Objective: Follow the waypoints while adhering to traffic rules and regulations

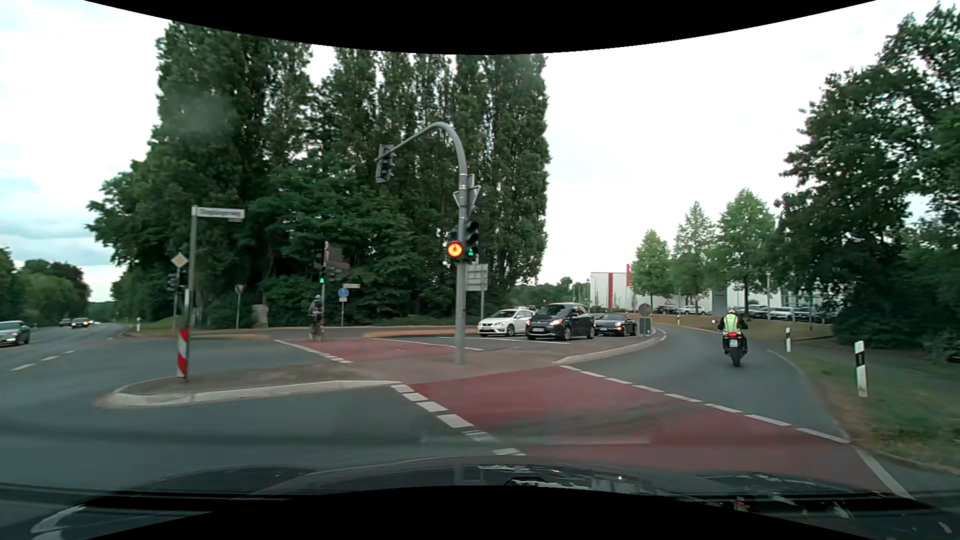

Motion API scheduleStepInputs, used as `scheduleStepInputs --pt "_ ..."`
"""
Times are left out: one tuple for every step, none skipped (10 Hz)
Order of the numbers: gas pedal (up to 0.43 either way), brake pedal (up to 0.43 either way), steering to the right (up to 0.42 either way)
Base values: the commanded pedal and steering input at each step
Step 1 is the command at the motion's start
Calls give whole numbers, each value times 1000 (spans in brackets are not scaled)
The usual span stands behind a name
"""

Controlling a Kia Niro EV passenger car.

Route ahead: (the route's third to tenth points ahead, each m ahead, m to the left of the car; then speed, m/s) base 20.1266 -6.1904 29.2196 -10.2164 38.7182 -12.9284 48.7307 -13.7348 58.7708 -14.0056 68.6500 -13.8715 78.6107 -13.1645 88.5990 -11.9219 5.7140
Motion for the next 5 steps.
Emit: scheduleStepInputs --pt "228 0 315" --pt "228 0 315" --pt "228 0 315" --pt "228 0 315" --pt "240 0 315"
